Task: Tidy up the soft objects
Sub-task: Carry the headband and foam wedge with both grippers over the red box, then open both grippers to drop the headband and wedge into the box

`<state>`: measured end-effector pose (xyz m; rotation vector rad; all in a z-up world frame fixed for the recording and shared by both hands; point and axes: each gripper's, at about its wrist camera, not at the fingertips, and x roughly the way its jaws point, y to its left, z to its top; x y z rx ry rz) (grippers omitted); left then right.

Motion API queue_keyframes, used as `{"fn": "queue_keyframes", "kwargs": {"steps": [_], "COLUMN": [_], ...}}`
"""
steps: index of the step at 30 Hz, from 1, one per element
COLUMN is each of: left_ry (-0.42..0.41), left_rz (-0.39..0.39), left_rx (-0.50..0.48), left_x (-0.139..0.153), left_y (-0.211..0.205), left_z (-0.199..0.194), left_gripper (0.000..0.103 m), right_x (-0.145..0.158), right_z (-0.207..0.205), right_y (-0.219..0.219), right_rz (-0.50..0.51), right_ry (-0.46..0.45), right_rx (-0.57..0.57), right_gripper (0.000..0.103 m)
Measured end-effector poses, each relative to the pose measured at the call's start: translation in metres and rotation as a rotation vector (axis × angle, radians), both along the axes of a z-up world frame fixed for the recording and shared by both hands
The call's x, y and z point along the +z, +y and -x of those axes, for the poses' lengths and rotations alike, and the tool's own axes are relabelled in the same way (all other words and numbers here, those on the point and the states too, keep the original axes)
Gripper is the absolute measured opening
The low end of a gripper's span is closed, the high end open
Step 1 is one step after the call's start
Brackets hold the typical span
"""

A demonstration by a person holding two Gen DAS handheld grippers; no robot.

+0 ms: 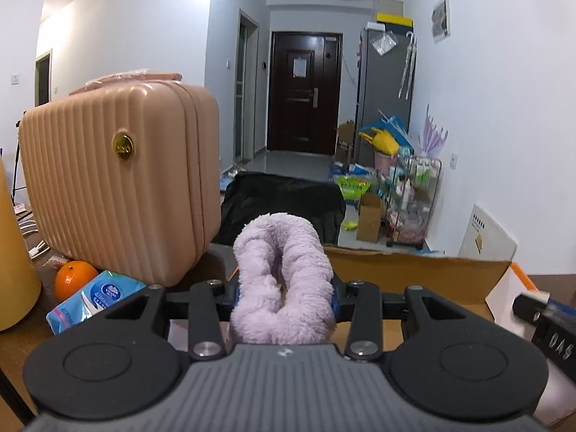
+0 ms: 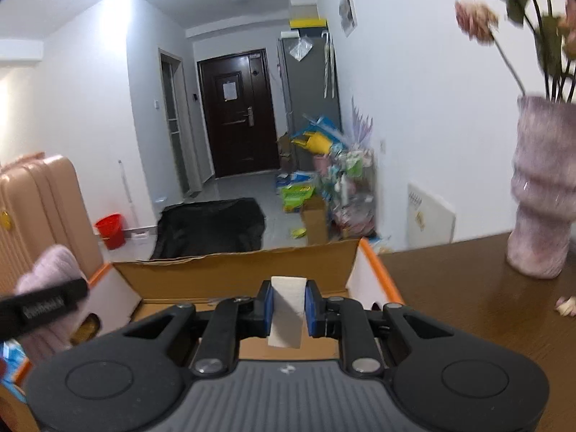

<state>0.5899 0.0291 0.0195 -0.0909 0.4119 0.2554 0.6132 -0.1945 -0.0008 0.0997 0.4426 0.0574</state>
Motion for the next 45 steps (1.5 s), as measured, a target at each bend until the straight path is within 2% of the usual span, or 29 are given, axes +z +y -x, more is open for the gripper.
{"fn": "queue_keyframes", "kwargs": {"steps": [4, 17, 18, 19, 20, 21, 22, 23, 25, 28, 34, 45], "left_ry": [0.022, 0.016, 0.018, 0.022, 0.025, 0.025, 0.021, 0.016, 0.004, -0.010, -0.006, 0.000], "left_rz": [-0.034, -0.023, -0.024, -0.025, -0.024, -0.020, -0.016, -0.015, -0.024, -0.047, -0.072, -0.051], "left_rx": [0.011, -0.002, -0.004, -0.006, -0.005, 0.000, 0.002, 0.004, 0.017, 0.036, 0.037, 0.036], "left_x": [-0.013, -0.014, -0.014, -0.015, -0.015, -0.015, -0.014, -0.014, -0.013, -0.012, -0.013, -0.012], "left_y": [-0.004, 0.002, 0.002, 0.003, 0.003, 0.003, 0.004, 0.004, 0.003, 0.000, -0.006, -0.003], "left_z": [-0.004, -0.006, -0.006, -0.007, -0.007, -0.006, -0.006, -0.005, -0.003, 0.000, 0.001, 0.000], "left_gripper": [0.042, 0.042, 0.044, 0.051, 0.056, 0.066, 0.074, 0.077, 0.089, 0.103, 0.103, 0.103], "right_x": [-0.002, -0.004, -0.004, -0.003, -0.003, -0.003, -0.002, -0.002, 0.000, 0.000, -0.001, -0.003], "right_z": [-0.005, -0.014, -0.015, -0.016, -0.017, -0.018, -0.017, -0.016, -0.015, -0.012, -0.015, -0.013], "right_y": [0.003, -0.002, -0.002, -0.003, -0.004, -0.004, -0.006, -0.007, -0.010, -0.014, -0.023, -0.025], "right_rz": [0.005, -0.011, -0.013, -0.016, -0.021, -0.027, -0.029, -0.034, -0.053, -0.077, -0.124, -0.128], "right_ry": [0.026, 0.056, 0.061, 0.065, 0.066, 0.067, 0.065, 0.064, 0.056, 0.042, 0.059, 0.061], "right_rx": [0.003, -0.010, -0.011, -0.013, -0.014, -0.015, -0.019, -0.026, -0.032, -0.041, -0.051, -0.049], "right_gripper": [0.017, 0.020, 0.022, 0.022, 0.026, 0.034, 0.046, 0.053, 0.079, 0.095, 0.101, 0.101]}}
